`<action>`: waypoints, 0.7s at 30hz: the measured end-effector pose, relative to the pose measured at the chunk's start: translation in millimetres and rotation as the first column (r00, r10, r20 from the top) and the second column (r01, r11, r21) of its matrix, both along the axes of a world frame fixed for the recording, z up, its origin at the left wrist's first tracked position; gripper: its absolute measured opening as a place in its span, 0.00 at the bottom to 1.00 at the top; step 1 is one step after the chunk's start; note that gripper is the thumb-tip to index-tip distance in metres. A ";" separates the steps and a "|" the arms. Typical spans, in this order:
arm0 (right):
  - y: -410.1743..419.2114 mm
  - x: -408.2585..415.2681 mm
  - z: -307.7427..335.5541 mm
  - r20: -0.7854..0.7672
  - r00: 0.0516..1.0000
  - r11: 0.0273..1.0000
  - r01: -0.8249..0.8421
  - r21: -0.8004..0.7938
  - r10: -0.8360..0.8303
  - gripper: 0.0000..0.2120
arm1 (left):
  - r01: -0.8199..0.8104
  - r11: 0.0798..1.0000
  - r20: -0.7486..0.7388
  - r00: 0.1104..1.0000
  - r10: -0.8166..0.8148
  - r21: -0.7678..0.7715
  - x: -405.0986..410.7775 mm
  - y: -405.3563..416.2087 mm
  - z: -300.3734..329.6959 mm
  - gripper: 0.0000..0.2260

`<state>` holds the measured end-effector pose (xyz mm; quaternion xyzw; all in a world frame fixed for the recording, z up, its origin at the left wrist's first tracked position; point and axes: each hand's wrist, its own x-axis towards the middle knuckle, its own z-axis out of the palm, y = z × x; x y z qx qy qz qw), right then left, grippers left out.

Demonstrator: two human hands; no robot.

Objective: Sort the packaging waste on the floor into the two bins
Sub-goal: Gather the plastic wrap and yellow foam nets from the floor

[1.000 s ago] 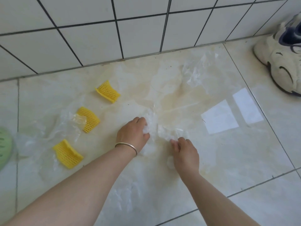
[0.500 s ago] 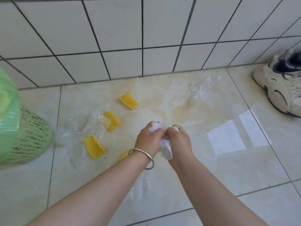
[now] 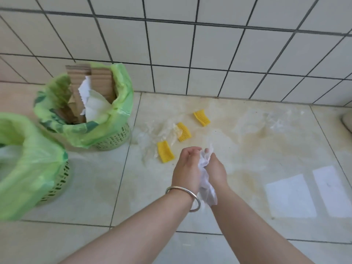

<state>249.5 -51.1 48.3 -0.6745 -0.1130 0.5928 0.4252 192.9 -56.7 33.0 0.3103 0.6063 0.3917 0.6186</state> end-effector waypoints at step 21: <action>2.8 -271.5 48.4 0.009 0.725 0.691 -0.660 0.295 0.688 0.15 | -0.187 0.641 -0.393 0.655 0.646 0.744 -275.0 -5.3 31.8 0.24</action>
